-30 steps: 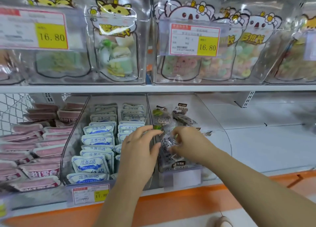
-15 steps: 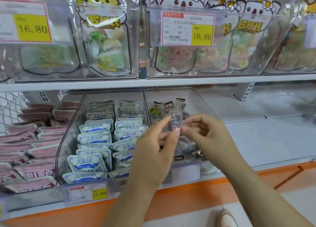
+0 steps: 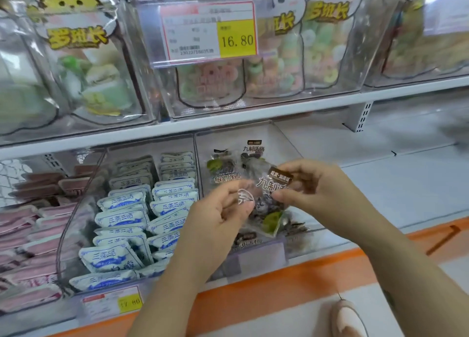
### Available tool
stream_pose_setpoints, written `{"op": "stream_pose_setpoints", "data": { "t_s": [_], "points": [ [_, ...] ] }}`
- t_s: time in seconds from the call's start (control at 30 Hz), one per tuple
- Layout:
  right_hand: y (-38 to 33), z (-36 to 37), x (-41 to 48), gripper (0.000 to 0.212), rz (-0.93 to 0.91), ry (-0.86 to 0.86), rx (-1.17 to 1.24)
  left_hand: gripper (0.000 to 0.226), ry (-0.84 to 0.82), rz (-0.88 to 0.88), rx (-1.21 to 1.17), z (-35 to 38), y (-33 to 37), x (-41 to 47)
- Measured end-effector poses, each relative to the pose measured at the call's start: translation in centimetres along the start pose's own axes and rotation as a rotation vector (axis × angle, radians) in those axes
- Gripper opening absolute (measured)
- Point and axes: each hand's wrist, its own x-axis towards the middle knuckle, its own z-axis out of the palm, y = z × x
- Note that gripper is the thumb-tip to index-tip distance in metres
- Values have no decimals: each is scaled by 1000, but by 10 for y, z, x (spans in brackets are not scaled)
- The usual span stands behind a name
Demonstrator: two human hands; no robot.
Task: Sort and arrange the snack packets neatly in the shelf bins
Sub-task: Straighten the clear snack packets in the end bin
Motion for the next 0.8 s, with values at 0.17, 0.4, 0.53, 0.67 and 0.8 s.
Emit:
{"op": "stream_pose_setpoints", "data": {
  "t_s": [0.17, 0.4, 0.53, 0.67, 0.8],
  "points": [
    [8, -15, -5, 16, -16, 126, 6, 37, -121, 47, 744, -18, -11, 3],
    [7, -24, -14, 18, -26, 54, 141, 15, -242, -53, 1047, -16, -20, 8],
    [17, -5, -12, 14, -6, -26, 190, 8, -211, -13, 1035, -20, -24, 18],
    [26, 10, -9, 20, 27, -90, 69, 10, -221, -19, 849, -28, -26, 20],
    [24, 30, -6, 17, -56, -157, -288, 10, -244, 4, 868, -32, -29, 23]
  ]
}}
